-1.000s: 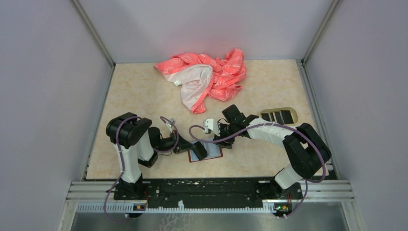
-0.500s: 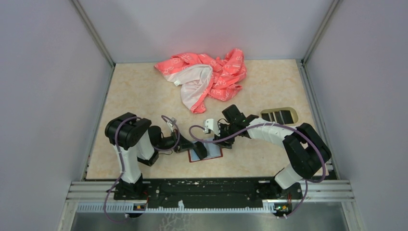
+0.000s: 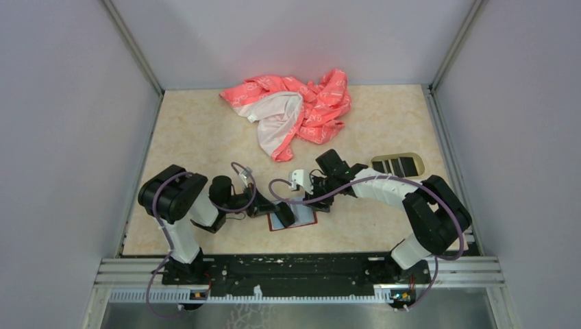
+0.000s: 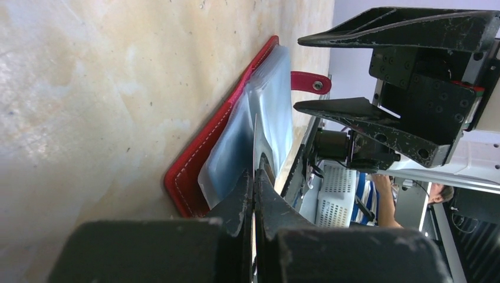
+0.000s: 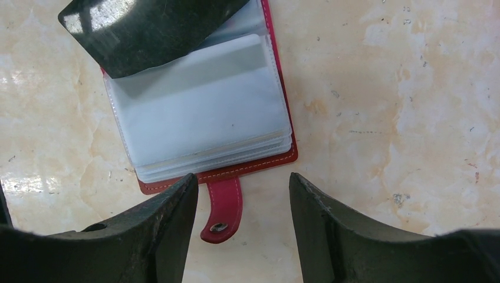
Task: Put the credit cards into the card holder
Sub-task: Insert the credit card into the card holder.
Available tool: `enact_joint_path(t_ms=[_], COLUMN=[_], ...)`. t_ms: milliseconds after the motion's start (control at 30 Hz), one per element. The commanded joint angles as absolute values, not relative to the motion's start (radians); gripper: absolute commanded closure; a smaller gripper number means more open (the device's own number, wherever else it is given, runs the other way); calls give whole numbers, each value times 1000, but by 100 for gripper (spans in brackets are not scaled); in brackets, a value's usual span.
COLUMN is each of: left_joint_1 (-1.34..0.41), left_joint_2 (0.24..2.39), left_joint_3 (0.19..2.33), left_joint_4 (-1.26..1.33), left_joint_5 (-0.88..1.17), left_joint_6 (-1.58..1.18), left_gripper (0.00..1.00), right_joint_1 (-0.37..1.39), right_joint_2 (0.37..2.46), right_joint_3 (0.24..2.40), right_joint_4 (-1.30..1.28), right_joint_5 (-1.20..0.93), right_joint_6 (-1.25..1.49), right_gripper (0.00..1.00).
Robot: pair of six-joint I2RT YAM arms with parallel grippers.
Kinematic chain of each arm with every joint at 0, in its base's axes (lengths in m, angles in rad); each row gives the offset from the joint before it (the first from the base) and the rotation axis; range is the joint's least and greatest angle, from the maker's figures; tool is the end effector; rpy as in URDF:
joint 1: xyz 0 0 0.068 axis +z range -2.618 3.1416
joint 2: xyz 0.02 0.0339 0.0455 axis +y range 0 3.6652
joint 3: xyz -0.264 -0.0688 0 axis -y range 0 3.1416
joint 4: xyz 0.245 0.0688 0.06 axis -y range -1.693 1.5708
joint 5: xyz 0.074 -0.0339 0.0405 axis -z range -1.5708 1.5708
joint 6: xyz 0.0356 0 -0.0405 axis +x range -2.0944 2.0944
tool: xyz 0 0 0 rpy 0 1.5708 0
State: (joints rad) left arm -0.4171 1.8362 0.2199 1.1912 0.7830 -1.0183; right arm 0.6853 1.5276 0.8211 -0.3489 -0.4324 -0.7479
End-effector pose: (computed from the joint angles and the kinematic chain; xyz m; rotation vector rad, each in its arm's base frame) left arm 0.1987 -0.1155 0.0799 -0.0924 2.2864 -1.6256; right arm 0.2122 0.1928 0.1713 -1.7964 1.8362 0.5418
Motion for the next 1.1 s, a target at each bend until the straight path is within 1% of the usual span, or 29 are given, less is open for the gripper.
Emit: enact_joint_path(t_ms=[0, 767, 1067], left_joint_1=[-419, -426, -426], left_joint_2=[1849, 1884, 1884], left_joint_3=[240, 315, 363], left_joint_4=[1145, 1092, 943], left_joint_5=[783, 851, 889], left_joint_6=[-966, -906, -843], left_gripper=[100, 100, 100], right_joint_1=[696, 710, 719], right_joint_2=[1527, 1542, 1549], right_joint_3=[867, 867, 868], right_joint_4=[-344, -346, -347], right_joint_5=[-453, -451, -446], right_joint_6=[-744, -748, -750], right_gripper=[42, 42, 42])
